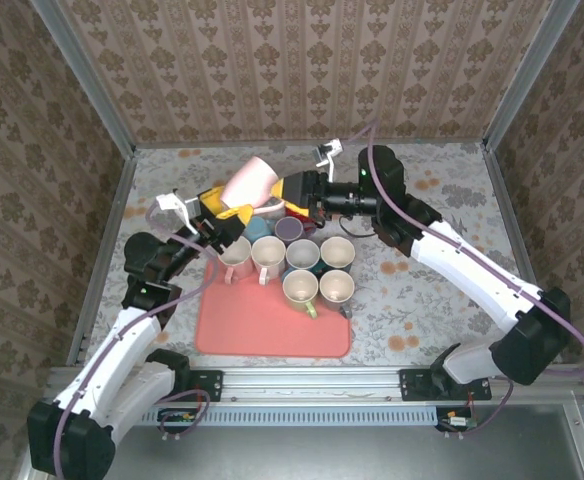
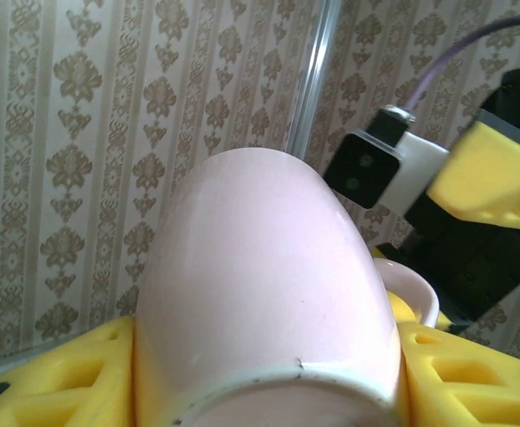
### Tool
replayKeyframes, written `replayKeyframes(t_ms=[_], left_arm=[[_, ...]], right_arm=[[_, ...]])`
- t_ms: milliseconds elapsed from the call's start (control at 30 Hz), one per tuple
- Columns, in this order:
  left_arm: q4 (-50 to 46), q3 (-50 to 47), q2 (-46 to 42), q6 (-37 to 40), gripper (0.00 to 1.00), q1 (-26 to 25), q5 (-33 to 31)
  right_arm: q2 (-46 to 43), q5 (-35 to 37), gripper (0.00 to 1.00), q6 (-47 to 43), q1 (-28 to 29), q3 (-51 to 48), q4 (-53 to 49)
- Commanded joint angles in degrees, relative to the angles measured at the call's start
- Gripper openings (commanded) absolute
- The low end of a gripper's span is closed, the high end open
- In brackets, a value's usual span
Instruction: Turn the mug right side up
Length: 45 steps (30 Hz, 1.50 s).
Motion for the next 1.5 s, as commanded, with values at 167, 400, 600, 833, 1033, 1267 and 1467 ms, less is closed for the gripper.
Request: replayKeyframes(t_ms=[167, 400, 600, 833, 1033, 1267, 1467], left_arm=[[5.93, 0.23, -2.37, 3.85, 0.19, -0.55, 1.29], [-0.55, 2.08, -3.49, 6.93, 0.48, -1.77, 1.32], [-8.82, 2.39, -6.86, 8.94, 1.00, -2.31, -6.89], [-29.12, 8.31, -8.43, 8.60, 1.00, -1.35, -21.28], [-44.76, 15.29, -3.86, 3.91, 1.00, 4.48, -27.45], [-54.43, 18.60, 1.39, 0.17, 1.00, 9.45, -35.07], [-59.39, 19.85, 4.27, -3.03, 1.00, 11.29, -40.81]], right_arm=[[4.03, -1.88, 0.39, 2.66, 2.04, 2.77, 0.83], [4.68, 1.21, 0.00, -1.60, 1.89, 4.29, -4.46], [1.88, 6.19, 0.00, -5.47, 1.72, 3.62, -7.55], [-4.60, 20.79, 0.00, -20.93, 4.67, 3.88, -21.24], [-8.16, 36.66, 0.00, -33.05, 14.42, 0.68, -27.43], [-6.50, 49.33, 0.00, -37.61, 26.53, -3.71, -27.66], [-0.44, 58.41, 0.00, -40.15, 34.77, -4.65, -26.33]])
